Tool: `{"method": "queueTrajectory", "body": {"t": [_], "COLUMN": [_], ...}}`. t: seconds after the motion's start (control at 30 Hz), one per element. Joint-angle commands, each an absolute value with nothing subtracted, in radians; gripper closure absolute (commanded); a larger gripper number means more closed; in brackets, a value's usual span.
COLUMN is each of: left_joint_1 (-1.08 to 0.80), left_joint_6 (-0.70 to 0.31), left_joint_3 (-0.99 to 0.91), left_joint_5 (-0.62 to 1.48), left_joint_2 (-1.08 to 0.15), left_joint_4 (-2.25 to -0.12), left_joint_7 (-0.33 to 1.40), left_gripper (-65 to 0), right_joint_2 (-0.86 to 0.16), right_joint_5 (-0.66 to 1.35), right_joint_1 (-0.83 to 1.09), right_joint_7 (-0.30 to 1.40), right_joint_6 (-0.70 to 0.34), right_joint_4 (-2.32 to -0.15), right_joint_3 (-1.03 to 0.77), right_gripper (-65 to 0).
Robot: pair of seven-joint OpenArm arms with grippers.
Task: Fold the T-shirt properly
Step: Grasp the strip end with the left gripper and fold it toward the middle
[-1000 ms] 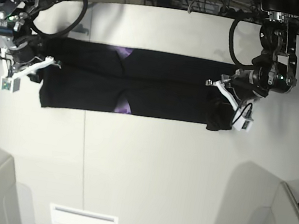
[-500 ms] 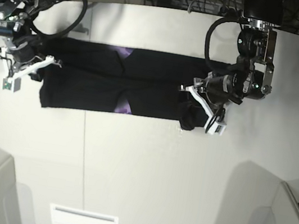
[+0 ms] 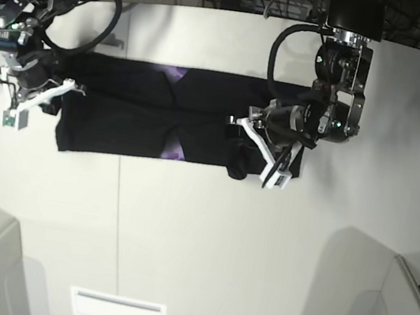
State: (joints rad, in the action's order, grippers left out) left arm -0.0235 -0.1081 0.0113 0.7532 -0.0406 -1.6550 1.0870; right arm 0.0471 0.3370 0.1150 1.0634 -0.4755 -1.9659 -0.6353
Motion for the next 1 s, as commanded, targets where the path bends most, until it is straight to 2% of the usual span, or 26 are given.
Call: {"method": "queueTrajectory", "body": {"t": [0.0, 0.23, 0.97], "left_joint_1": [-0.001, 0.015, 0.015], "left_joint_6": [-0.116, -0.116, -0.116], "left_joint_3": [0.012, 0.073, 0.074], "left_joint_5": [0.774, 0.774, 0.782], "left_joint_2": [-0.031, -0.028, -0.028], "left_joint_4": [-1.652, -1.62, -1.62], "left_joint_7": [1.072, 1.067, 1.07], "left_gripper": [0.0, 0.0, 0.0], "right_joint_2": [0.038, 0.038, 0.039], "right_joint_5": [0.348, 0.348, 0.348], "right_joint_1": [0.104, 0.104, 0.107], "right_joint_7": [1.04, 1.038, 1.041], "right_joint_6": [-0.472, -0.472, -0.472], "right_joint_4": [-1.983, -1.983, -1.983], "right_joint_3": [-0.638, -0.638, -0.638], "right_gripper": [0.0, 0.0, 0.0]}}
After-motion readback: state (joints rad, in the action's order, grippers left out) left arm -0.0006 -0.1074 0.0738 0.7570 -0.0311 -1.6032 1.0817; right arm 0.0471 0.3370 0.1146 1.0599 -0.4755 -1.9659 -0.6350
